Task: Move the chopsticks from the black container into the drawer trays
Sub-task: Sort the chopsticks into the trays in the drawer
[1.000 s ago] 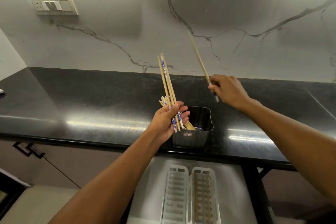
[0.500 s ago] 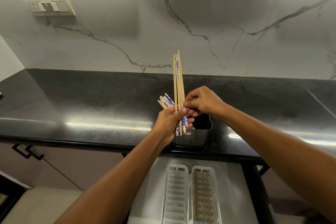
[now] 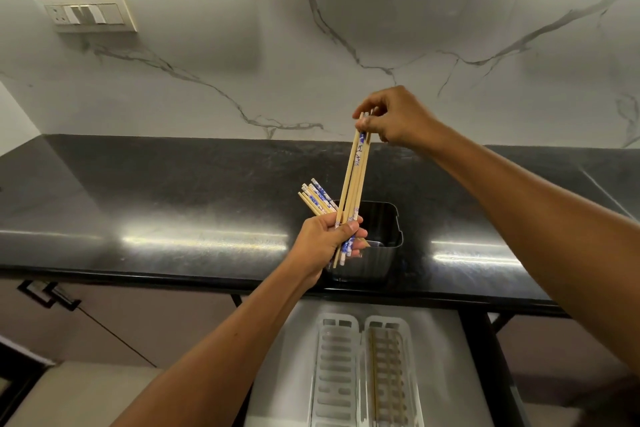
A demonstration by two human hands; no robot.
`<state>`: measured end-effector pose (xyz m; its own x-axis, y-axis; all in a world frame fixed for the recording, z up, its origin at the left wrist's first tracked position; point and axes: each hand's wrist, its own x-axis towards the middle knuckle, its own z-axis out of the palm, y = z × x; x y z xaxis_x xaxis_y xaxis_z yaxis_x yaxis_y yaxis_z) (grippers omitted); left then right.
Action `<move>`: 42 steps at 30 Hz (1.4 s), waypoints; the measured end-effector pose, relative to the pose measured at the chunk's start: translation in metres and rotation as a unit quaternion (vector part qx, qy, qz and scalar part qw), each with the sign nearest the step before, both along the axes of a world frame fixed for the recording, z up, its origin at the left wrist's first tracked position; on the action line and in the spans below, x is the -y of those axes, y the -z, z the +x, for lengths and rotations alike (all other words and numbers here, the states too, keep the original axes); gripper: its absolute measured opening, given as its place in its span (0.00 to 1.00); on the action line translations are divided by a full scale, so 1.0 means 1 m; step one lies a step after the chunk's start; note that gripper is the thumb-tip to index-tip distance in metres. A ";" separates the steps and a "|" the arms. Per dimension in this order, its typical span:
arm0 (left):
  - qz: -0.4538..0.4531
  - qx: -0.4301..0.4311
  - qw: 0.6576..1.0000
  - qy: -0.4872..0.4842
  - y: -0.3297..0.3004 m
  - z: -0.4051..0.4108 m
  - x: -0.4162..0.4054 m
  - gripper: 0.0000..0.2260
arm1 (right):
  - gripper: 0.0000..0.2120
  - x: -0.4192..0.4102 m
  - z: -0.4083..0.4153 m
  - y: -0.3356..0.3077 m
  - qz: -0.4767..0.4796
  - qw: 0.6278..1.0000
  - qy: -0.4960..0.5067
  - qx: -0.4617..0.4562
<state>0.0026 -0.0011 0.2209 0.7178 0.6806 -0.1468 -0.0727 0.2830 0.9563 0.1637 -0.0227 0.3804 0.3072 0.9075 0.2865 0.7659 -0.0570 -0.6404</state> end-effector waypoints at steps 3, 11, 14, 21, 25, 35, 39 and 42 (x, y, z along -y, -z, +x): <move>0.006 0.001 1.000 0.001 -0.001 -0.003 -0.002 0.08 | 0.12 0.002 0.004 -0.003 -0.030 0.999 -0.015 -0.023; 0.003 -0.001 1.000 0.006 0.001 -0.007 0.000 0.08 | 0.12 0.004 0.009 -0.003 -0.043 0.998 -0.046 -0.021; 0.007 -0.007 1.000 0.009 0.002 -0.008 0.001 0.08 | 0.06 0.005 0.012 -0.007 -0.055 0.997 -0.050 -0.020; 0.030 -0.007 0.999 0.022 -0.001 -0.008 0.000 0.07 | 0.03 0.012 0.020 -0.020 -0.053 0.996 -0.056 -0.048; 0.006 -0.010 1.000 0.012 0.002 -0.010 -0.001 0.09 | 0.02 0.017 0.030 -0.038 0.017 0.990 -0.012 -0.141; -0.166 0.139 0.975 -0.056 -0.024 0.006 -0.010 0.07 | 0.08 0.055 0.000 0.034 0.254 0.874 0.120 -0.397; -0.179 0.180 0.965 -0.066 -0.040 0.021 -0.011 0.08 | 0.05 0.061 -0.047 0.103 0.174 0.907 0.186 -0.336; -0.173 0.186 0.964 -0.075 -0.040 0.026 -0.007 0.07 | 0.04 0.067 -0.067 0.130 0.154 0.940 0.188 -0.238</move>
